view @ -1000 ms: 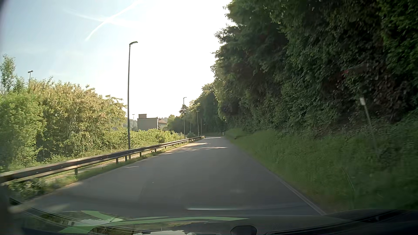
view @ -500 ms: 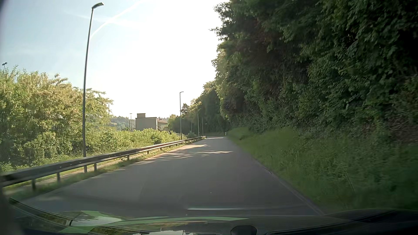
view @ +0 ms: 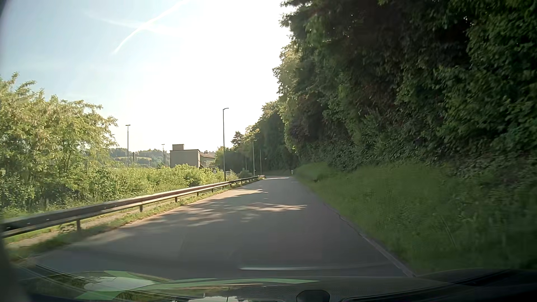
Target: Follow the waypoints while adhering to traffic rules and regulations
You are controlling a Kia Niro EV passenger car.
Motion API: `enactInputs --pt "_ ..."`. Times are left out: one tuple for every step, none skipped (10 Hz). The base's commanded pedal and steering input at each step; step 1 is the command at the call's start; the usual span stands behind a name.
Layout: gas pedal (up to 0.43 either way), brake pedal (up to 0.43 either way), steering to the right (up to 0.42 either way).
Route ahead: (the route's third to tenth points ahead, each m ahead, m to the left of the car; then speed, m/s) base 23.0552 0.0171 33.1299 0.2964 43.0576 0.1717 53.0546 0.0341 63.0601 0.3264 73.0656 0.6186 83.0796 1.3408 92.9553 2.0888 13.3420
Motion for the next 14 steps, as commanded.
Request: enactInputs --pt "0.0 0.0 -0.004" --pt "0.0 0.0 -0.004" --pt "0.0 0.0 -0.004" --pt "0.0 0.0 -0.004" --pt "0.0 0.0 -0.004" --pt "0.0 0.0 -0.004" --pt "0.0 0.0 -0.004" --pt "0.0 0.0 -0.004" --pt "0.0 0.0 -0.004" --pt "0.0 0.0 -0.004" --pt "0.0 0.0 -0.005" --pt "0.0 0.0 -0.005" --pt "0.0 0.0 -0.005" --pt "0.0 0.0 -0.006"
